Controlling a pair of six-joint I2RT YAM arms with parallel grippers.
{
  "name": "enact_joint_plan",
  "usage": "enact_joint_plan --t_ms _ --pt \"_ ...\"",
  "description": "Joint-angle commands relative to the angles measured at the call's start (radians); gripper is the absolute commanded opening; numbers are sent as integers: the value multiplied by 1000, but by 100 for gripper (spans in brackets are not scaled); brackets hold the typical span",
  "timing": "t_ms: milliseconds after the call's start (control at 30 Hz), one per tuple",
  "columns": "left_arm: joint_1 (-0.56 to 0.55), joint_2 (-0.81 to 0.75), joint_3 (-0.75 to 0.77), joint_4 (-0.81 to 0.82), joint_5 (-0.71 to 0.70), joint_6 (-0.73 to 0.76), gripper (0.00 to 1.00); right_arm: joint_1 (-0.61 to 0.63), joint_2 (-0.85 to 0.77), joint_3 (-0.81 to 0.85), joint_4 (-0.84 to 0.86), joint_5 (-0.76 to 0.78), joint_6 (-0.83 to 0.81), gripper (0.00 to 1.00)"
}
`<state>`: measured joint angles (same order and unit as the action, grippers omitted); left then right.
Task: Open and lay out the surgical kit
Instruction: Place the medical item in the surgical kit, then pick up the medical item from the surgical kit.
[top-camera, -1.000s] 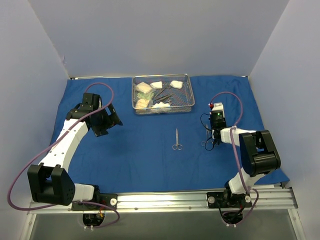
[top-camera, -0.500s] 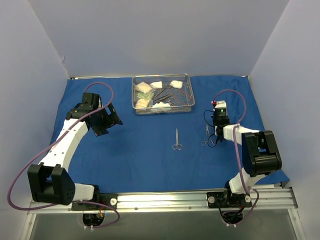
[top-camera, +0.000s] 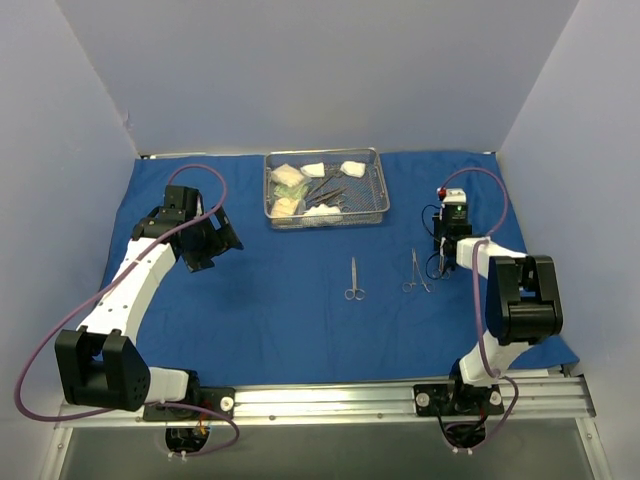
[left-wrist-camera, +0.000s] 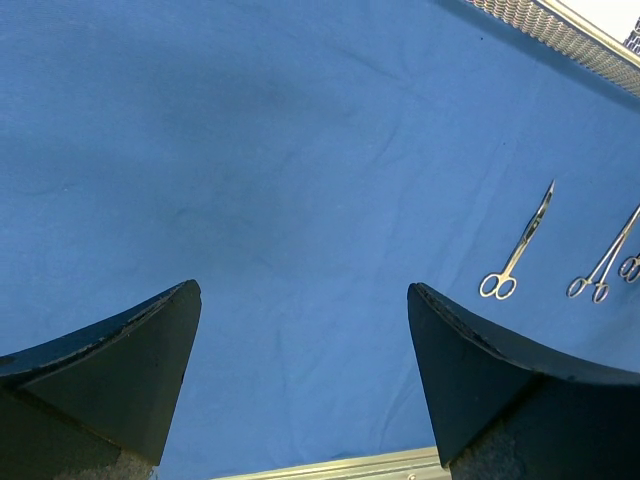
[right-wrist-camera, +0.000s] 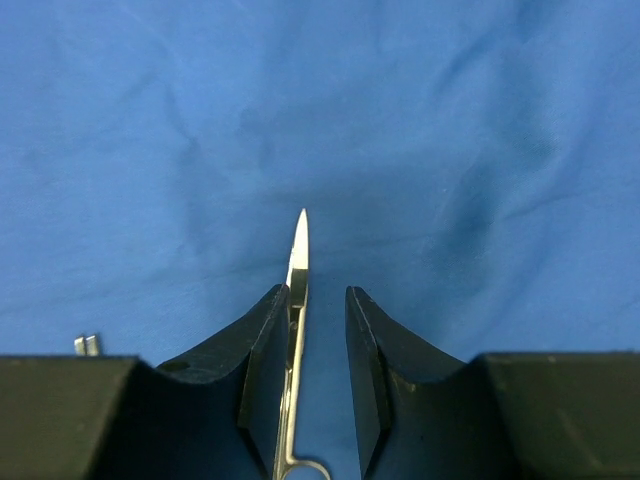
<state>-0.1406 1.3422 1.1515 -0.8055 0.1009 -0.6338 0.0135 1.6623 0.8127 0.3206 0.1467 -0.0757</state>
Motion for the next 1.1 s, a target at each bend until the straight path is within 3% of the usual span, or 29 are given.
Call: enact_joint_plan --t_ms 0,467,1067 --pt "6 -31 19 29 -24 11 94 -7 39 32 -8 -16 30 25" --pt "6 -15 14 42 -9 6 94 -24 128 36 -47 -10 157 22" --pt "6 -14 1 58 20 3 94 -60 53 -14 -97 -32 221 10"
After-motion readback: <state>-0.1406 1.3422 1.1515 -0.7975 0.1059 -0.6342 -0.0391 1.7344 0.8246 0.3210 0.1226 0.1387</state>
